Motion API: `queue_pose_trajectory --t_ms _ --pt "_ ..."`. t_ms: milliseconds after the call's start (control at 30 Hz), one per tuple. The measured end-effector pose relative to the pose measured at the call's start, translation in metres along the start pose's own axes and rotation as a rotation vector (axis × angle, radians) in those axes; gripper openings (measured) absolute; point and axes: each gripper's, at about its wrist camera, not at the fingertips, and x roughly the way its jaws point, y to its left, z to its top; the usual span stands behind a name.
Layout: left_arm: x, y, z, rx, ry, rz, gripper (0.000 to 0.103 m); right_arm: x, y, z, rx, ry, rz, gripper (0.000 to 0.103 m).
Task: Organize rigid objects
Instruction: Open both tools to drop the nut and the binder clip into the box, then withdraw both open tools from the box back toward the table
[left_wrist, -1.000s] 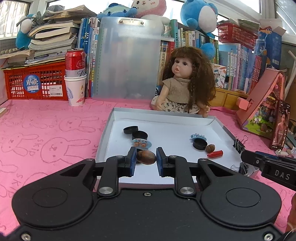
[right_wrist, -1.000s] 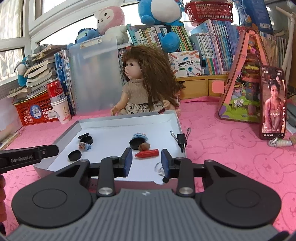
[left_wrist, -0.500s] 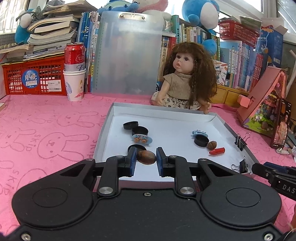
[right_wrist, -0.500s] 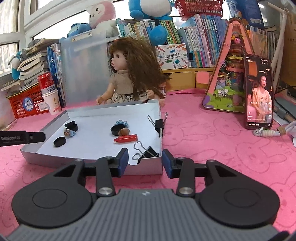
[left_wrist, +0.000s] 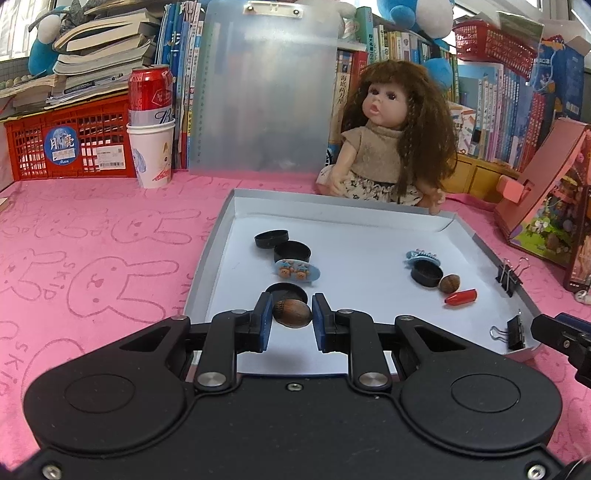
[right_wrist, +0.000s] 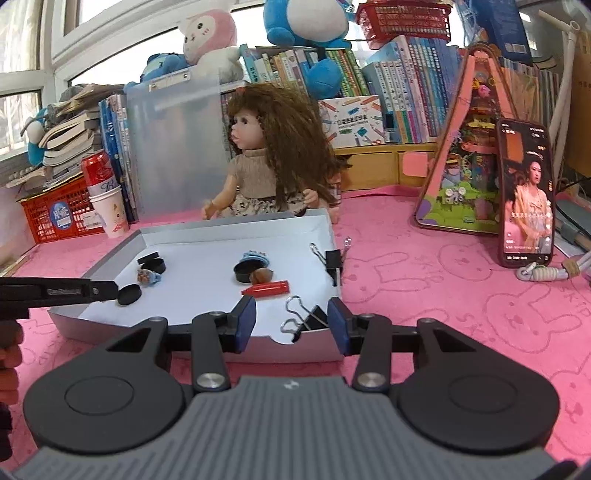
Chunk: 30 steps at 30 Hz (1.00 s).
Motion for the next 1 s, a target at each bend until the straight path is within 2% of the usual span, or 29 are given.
queue_pose_trajectory --t_ms 367,433,633,700,833,1000 --pt "0.004 -0.004 -0.002 0.022 0.003 0.021 0.024 0.002 0.014 0.001 -0.017 -0.003 0.033 0.057" --pt "0.002 -0.004 -0.003 0.028 0.003 0.019 0.032 0.002 0.014 0.001 -0.016 -0.002 0.036 0.057" --pt "-0.016 -0.005 -0.005 0.05 -0.005 -0.018 0.049 -0.007 0.018 -0.004 -0.044 -0.004 0.07 0.063" --pt "-0.026 -0.005 -0.008 0.053 -0.009 -0.037 0.051 -0.013 0.019 -0.007 -0.064 -0.008 0.097 0.066" --pt "-0.049 -0.004 -0.017 0.069 -0.02 -0.086 0.057 -0.03 0.018 -0.015 -0.121 0.011 0.218 0.074" --pt "-0.076 -0.003 -0.035 0.083 -0.017 -0.13 0.058 -0.053 0.024 -0.029 -0.213 0.043 0.314 0.076"
